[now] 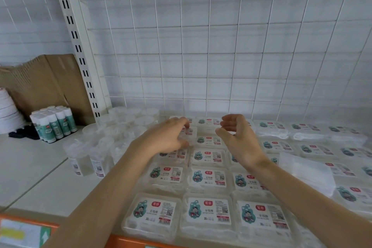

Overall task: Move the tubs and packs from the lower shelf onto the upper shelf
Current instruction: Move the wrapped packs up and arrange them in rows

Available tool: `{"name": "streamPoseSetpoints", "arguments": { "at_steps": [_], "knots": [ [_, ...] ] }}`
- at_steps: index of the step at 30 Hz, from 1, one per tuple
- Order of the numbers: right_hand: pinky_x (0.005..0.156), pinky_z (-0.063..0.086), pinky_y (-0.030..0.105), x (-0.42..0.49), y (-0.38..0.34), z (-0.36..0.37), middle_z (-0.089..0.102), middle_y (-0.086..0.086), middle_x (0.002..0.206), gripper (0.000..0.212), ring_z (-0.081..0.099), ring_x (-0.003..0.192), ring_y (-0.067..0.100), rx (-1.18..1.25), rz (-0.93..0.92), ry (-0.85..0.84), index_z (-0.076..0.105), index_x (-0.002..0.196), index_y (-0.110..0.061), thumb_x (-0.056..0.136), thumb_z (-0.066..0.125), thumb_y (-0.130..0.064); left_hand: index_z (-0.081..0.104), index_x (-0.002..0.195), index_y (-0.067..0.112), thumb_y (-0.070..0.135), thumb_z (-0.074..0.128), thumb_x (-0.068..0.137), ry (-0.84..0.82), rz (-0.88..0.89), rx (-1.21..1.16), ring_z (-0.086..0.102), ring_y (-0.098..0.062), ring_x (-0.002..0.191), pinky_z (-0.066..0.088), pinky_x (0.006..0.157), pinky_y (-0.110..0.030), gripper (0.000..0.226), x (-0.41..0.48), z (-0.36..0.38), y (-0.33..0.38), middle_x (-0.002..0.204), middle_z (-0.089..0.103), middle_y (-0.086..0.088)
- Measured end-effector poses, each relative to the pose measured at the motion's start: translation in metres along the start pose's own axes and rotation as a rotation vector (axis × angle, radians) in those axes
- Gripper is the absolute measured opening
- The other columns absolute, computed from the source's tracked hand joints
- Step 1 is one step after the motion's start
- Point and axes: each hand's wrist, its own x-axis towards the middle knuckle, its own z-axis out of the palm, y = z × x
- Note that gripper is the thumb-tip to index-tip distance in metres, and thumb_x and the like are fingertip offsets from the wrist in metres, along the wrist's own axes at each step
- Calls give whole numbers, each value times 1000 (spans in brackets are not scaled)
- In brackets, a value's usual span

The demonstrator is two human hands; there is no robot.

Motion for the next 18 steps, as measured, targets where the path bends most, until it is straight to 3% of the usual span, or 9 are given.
{"name": "streamPoseSetpoints", "arguments": {
  "at_steps": [8,11,14,18],
  "knots": [
    [73,41,10,2,3,1,57,-10,111,31,55,103,4,-23,-1,-18,48,117,-22,91,64,-18,24,152,25,26,60,97,-36,3,12,43,-22,134,41,101,-37,66,1,1,-1,155,33,0],
    [77,42,11,2,4,1,58,-10,111,31,56,104,4,-31,-2,-25,49,117,-21,90,64,-18,28,151,26,27,59,97,-46,9,10,43,-22,134,41,100,-35,62,1,1,-1,156,32,0],
    [84,42,15,2,4,1,58,-11,112,31,56,105,4,-47,-14,-34,50,117,-21,90,64,-18,26,152,26,37,60,95,-64,10,21,37,-24,139,37,107,-39,67,1,1,-1,158,27,0],
    [86,43,17,4,4,0,56,-11,112,30,55,104,3,-117,-58,-42,48,116,-24,91,64,-20,15,156,22,54,60,90,-52,40,39,14,-23,149,20,119,-44,86,-1,2,2,163,14,3]
  ]
}}
